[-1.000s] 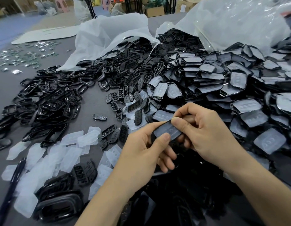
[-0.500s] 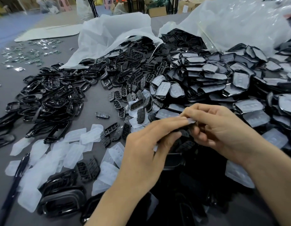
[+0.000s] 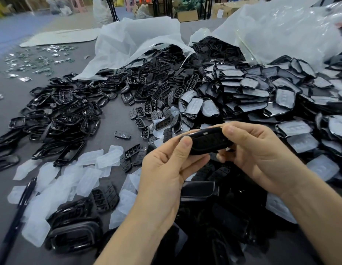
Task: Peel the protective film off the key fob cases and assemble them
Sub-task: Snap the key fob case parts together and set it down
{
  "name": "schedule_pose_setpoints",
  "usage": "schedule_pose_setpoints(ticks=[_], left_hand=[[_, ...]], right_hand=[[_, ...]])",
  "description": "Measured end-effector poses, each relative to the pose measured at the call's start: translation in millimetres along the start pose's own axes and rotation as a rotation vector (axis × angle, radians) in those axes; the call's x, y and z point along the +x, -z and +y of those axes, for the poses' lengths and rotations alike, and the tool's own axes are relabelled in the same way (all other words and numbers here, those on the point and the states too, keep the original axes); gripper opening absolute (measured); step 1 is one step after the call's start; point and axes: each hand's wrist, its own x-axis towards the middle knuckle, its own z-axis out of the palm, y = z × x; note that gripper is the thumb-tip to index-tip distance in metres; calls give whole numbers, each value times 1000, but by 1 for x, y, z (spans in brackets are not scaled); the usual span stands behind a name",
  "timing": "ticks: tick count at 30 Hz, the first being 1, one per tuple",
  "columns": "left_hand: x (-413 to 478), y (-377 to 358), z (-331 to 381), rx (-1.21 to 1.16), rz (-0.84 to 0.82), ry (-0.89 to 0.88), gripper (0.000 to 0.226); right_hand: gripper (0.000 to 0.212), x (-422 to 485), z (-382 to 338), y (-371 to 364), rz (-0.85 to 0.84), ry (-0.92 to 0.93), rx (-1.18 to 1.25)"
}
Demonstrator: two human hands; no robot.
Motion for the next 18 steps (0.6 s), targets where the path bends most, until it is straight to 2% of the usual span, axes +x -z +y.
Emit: schedule_pose_setpoints(ticks=[2, 7, 12, 18], left_hand=[[0, 0, -2, -3, 9, -8, 26], [0, -1, -7, 12, 43, 3, 22], [2, 1, -9, 54, 74, -17, 21], [3, 6, -11, 63, -15, -30, 20]], right_hand=[[34, 0, 0, 0, -14, 14, -7], [23, 0, 1, -3, 47, 29, -30], [26, 1, 4, -7, 108, -42, 7], [32, -1, 0, -4, 148, -83, 17]])
